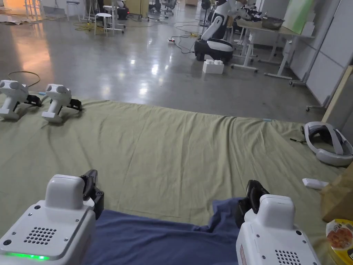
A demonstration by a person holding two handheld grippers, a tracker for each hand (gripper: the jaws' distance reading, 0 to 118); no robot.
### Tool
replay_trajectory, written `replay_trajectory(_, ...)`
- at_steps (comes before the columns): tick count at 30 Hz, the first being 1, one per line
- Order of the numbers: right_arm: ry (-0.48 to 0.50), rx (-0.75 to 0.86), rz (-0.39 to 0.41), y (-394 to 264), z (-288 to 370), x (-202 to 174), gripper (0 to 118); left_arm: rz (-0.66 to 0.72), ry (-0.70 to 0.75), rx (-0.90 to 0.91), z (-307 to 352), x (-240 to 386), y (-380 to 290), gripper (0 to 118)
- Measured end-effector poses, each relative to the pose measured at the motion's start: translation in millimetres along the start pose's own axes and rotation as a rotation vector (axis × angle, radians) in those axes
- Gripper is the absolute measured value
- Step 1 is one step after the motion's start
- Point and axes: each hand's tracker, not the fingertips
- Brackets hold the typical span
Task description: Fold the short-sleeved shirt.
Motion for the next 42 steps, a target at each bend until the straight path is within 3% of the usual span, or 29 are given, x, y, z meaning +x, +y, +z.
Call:
replay_trajectory(3,0.02,-0.026,-0.023,-4,-4,6,6,-0.008,0.021,-0.057,-11,-18,-9,2)
replay_trajectory(8,0.014,-0.072,0.006,-14,-12,16,6,0.026,0.029,-0.258,-57,-74,-27,2)
replay_trajectory(15,-0.004,-0.165,0.009,-30,-33,27,6,0.115,0.002,-0.641,-148,-128,-47,4)
replay_trajectory(18,-0.005,-0.2,0.008,-37,-42,30,6,0.181,-0.05,-0.767,-178,-135,-58,23)
replay_trajectory(19,-0.006,-0.213,0.013,-40,-46,30,6,0.211,-0.062,-0.823,-189,-138,-63,45)
replay_trajectory(22,-0.01,-0.242,0.025,-48,-54,29,6,0.231,-0.083,-0.899,-211,-136,-71,67)
replay_trajectory(30,-0.014,-0.294,0.04,-60,-64,30,6,0.196,-0.059,-1.035,-249,-124,-92,67)
replay_trajectory(38,-0.025,-0.332,0.027,-68,-70,35,6,-0.019,-0.018,-1.032,-254,-103,-100,63)
replay_trajectory(40,-0.024,-0.342,0.022,-70,-71,36,6,-0.044,-0.023,-1.036,-255,-99,-99,58)
replay_trajectory(42,-0.028,-0.355,0.021,-72,-73,37,6,-0.043,-0.024,-1.033,-254,-100,-98,36)
